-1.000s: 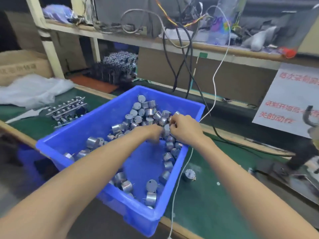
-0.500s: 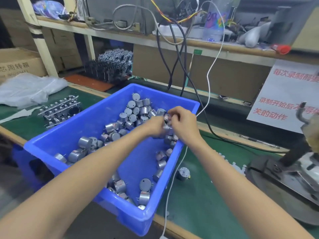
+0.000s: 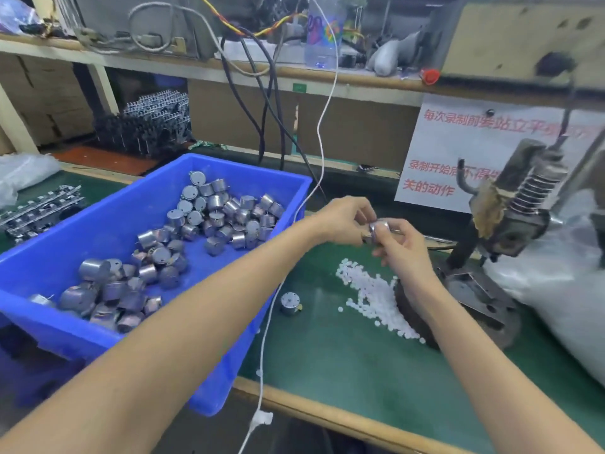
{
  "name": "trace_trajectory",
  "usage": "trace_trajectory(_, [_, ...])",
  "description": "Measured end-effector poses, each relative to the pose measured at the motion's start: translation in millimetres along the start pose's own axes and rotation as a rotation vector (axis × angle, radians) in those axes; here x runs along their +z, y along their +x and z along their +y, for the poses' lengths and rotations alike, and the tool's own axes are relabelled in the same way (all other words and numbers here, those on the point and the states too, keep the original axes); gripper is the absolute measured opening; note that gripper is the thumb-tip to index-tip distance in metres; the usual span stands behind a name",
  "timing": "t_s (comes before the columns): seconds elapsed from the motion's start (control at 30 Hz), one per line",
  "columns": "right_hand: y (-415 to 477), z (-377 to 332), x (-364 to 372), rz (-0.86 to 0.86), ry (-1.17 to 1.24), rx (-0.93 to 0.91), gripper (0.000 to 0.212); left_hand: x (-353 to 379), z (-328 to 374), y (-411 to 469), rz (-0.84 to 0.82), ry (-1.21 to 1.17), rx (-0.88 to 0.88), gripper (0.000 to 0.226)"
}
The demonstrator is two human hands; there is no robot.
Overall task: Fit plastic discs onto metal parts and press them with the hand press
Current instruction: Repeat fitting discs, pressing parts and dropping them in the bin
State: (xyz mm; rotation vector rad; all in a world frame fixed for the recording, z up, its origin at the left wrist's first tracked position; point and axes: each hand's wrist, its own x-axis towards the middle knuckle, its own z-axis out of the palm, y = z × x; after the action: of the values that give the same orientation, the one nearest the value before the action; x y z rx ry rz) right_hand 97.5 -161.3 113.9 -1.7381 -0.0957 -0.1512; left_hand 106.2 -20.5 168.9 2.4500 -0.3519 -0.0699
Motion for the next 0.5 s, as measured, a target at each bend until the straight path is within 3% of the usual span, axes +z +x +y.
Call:
trace_trajectory(0.1, [-29,38,-29,0.062,0.034,0.071,0.013,35,-15,3,-0.243,0.265,-0.202,0.023])
trace_trajectory(0.17, [-50,58,-37,0.02,0.086,0.12,0.014,60,-27,-7,-0.321,0.293,-0.313,0.02])
trace_trajectory(0.27, [-74,78,-36,-0.047,0.147,0.18,0.015,87,-38,-19,-0.252,0.224,-0.338,0.021])
trace_trajectory(0.37, [-83,88,-32,-0.092,0.176,0.19,0.016,94,-44,-25,-0.157,0.18,-0.304,0.007])
trace_trajectory(0.5, [-86,94,-38,-0.086,0.168,0.135,0.018,103,-39,-33,-0.166,0.038,-0.174,0.012])
